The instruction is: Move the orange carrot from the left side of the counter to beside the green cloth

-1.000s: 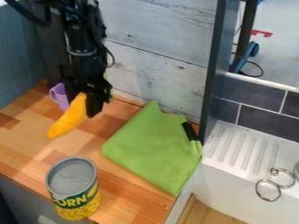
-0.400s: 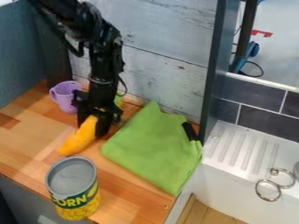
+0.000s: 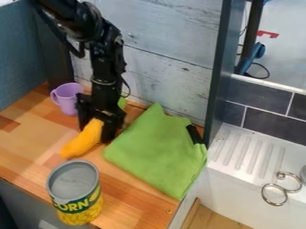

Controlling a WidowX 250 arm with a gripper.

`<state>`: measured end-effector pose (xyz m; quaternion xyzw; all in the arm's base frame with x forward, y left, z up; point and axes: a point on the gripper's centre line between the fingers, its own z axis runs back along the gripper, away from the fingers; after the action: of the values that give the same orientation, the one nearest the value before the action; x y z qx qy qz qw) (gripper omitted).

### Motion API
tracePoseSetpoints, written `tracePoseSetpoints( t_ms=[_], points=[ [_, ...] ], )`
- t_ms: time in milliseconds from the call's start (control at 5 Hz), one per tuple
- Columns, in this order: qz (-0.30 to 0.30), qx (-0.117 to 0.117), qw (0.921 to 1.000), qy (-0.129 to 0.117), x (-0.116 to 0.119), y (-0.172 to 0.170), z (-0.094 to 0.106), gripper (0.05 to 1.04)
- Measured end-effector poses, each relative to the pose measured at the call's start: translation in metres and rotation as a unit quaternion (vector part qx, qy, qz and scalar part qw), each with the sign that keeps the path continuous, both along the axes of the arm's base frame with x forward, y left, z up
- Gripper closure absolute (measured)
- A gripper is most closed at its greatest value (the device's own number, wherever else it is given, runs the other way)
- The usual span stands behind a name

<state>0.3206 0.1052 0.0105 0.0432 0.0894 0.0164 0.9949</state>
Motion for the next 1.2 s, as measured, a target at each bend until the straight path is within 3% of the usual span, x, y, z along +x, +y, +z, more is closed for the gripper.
tracePoseSetpoints(
  t_ms=[200,400,600,800,1000,1200],
  points=[
    [0.022,-0.040,0.9977,-0.050,0.002,0.002,0.029,0.079],
    [0.040,-0.058,0.9945,-0.078,0.000,0.003,0.051,0.083],
    [0.038,-0.042,0.9935,-0.099,-0.015,0.004,0.080,0.083],
    [0.006,-0.009,0.9951,-0.098,-0.048,0.004,0.105,0.083],
    [0.001,0.013,0.9966,-0.081,-0.090,0.014,0.120,0.083],
    [-0.001,-0.011,0.9960,-0.089,-0.106,0.027,0.122,0.083]
  ],
)
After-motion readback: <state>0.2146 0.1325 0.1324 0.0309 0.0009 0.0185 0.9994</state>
